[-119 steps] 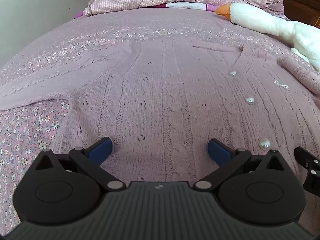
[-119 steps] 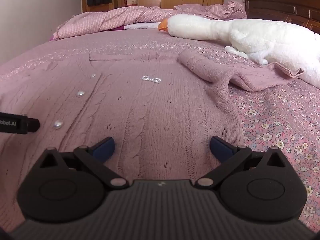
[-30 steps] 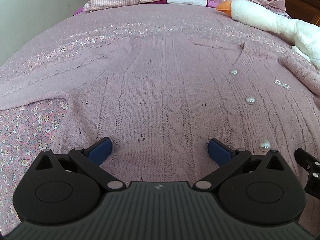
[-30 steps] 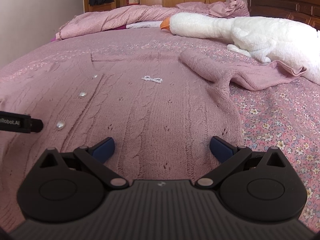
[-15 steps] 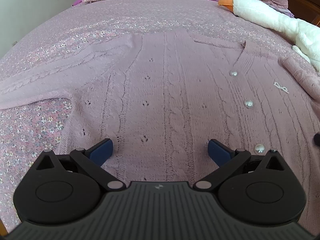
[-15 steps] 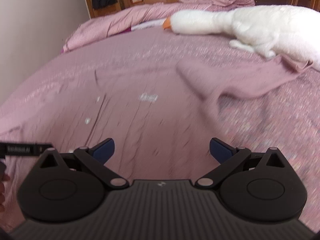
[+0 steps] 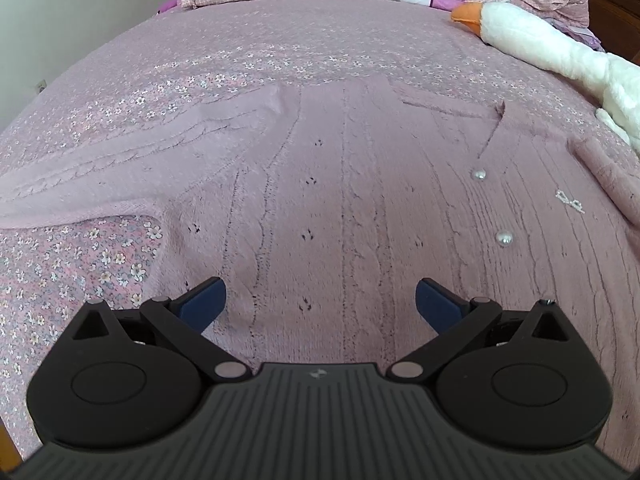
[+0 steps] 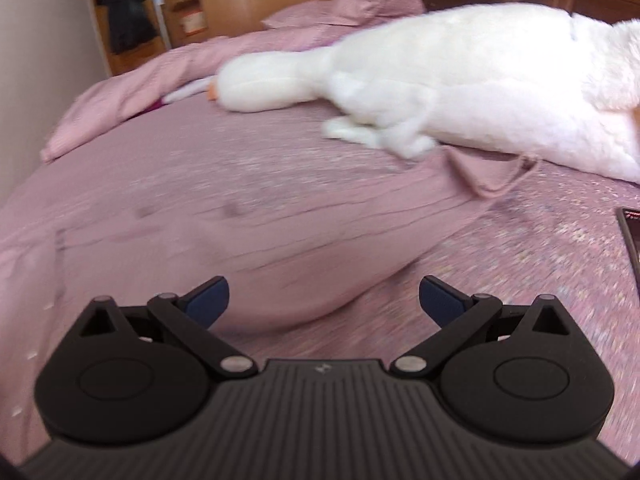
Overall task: Fold small clothes
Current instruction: 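Grasp the pink cardigan sleeve with the right gripper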
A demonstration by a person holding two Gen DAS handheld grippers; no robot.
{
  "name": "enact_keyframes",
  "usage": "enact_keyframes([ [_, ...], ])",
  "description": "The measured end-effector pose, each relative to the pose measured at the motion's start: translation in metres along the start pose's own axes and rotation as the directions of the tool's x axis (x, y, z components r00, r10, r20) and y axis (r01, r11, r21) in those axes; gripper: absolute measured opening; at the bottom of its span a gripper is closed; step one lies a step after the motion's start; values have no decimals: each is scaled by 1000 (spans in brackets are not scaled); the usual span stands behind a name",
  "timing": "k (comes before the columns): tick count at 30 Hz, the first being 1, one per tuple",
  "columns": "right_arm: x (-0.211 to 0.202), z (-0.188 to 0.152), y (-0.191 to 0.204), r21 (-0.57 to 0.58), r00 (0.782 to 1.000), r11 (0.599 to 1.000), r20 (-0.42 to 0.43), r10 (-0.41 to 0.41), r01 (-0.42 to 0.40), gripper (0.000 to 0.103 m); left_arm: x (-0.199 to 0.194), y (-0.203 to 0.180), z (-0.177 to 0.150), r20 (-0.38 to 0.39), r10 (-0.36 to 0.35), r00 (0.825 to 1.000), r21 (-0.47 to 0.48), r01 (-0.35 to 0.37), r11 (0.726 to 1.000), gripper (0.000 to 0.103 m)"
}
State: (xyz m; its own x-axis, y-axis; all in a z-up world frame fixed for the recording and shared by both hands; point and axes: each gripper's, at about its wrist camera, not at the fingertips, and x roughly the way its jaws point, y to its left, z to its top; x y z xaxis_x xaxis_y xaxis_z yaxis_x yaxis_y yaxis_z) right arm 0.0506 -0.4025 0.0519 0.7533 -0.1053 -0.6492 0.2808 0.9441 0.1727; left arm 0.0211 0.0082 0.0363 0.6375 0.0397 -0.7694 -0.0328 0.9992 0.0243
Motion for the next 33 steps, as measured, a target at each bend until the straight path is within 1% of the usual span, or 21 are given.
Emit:
enact_keyframes([
  [2, 16, 6, -15, 7, 999, 999, 6, -43, 43, 103, 1, -1, 2, -3, 9, 1000, 0, -9, 1000, 103],
  [8, 60, 28, -55, 88, 996, 992, 6, -89, 88, 103, 4, -1, 8, -14, 30, 999, -2, -30, 1000, 103],
  [12, 88, 44, -78, 125, 988, 981, 13, -152, 149, 103, 5, -1, 13, -15, 46, 999, -7, -46, 999, 103],
  [14, 99, 51, -90, 148, 987, 977, 24, -162, 156, 103, 6, 0, 14, -15, 50, 999, -11, -50, 999, 103],
  [18, 112, 58, -102, 167, 984, 972, 38, -173, 164, 102, 4, -2, 16, -11, 59, 998, -9, -59, 998, 103],
  [20, 113, 57, -105, 190, 984, 969, 57, -171, 157, 94, 5, -3, 16, -10, 60, 998, -6, -60, 998, 103],
  [22, 111, 57, -107, 207, 981, 965, 73, -180, 162, 57, 5, -4, 16, -12, 61, 998, -2, -61, 998, 103],
  [23, 109, 57, -108, 218, 981, 963, 76, -180, 159, 49, 6, -5, 15, -12, 59, 998, 0, -59, 998, 103],
  [24, 108, 58, -111, 230, 983, 964, 86, -160, 136, 29, 5, -6, 15, -12, 58, 998, 4, -58, 998, 103],
  [25, 104, 58, -113, 238, 986, 965, 97, -135, 109, 16, 5, -7, 15, -11, 56, 998, 6, -56, 998, 103],
  [27, 93, 59, -113, 236, 985, 968, 125, -114, 83, 15, 3, -8, 14, -5, 52, 999, 12, -52, 999, 103],
  [29, 79, 61, -109, 215, 980, 974, 170, -105, 67, 15, 1, -9, 14, 1, 49, 999, 13, -49, 999, 103],
  [33, 41, 70, -108, 226, 965, 973, 239, -105, 50, 15, -2, -7, 14, 10, 38, 999, 5, -38, 999, 103],
])
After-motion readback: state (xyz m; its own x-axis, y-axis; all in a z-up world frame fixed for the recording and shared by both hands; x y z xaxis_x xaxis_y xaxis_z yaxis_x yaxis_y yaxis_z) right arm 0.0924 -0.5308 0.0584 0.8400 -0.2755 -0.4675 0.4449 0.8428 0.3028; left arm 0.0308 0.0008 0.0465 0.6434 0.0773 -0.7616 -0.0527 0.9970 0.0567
